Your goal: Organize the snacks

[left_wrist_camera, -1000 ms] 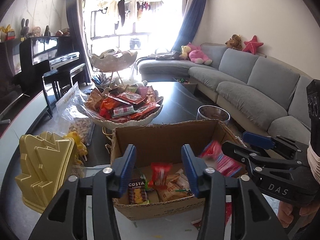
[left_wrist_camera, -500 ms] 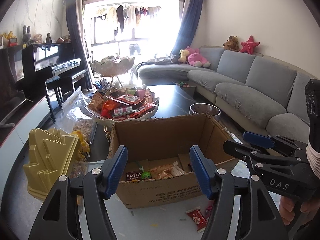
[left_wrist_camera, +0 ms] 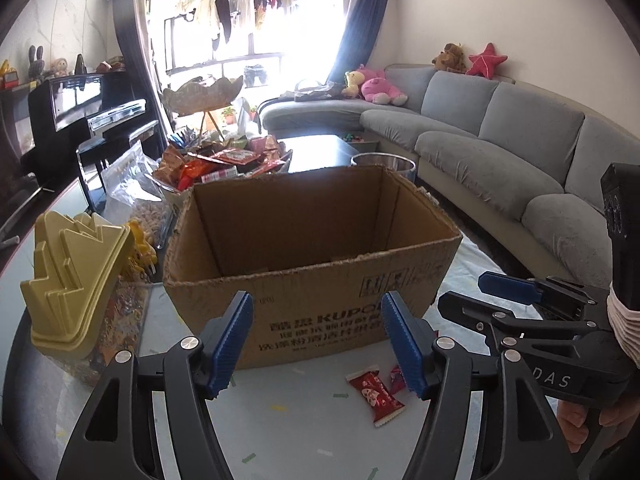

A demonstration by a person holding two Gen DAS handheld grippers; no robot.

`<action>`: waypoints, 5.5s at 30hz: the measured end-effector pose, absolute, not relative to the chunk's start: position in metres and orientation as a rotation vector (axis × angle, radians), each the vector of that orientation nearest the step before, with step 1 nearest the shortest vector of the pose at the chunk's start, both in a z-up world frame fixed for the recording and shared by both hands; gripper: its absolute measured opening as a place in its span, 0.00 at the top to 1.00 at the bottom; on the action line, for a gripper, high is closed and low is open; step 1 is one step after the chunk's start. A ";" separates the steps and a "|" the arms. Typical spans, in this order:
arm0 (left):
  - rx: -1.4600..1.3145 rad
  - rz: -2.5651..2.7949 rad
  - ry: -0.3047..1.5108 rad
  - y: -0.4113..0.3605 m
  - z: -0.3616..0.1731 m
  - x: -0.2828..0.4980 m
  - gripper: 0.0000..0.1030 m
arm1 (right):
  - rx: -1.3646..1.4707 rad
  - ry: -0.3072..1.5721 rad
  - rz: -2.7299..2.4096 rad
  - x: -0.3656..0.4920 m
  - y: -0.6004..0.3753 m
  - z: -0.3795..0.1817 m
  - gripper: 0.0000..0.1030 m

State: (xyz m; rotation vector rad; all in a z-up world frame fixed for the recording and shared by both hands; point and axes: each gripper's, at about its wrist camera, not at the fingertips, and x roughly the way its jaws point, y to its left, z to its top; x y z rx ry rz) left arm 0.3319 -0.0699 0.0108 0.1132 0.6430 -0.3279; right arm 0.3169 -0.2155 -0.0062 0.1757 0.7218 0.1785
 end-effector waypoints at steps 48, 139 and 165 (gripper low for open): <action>-0.010 -0.346 1.027 -0.120 -0.111 0.346 0.65 | 0.239 0.910 0.109 0.310 -0.248 -0.096 0.59; 0.039 -0.180 0.591 -0.021 0.074 0.366 0.42 | 0.033 0.601 0.121 0.365 -0.185 0.065 0.31; 0.104 -0.114 0.390 -0.015 0.095 0.176 0.00 | 0.049 0.464 0.040 0.183 -0.191 0.091 0.09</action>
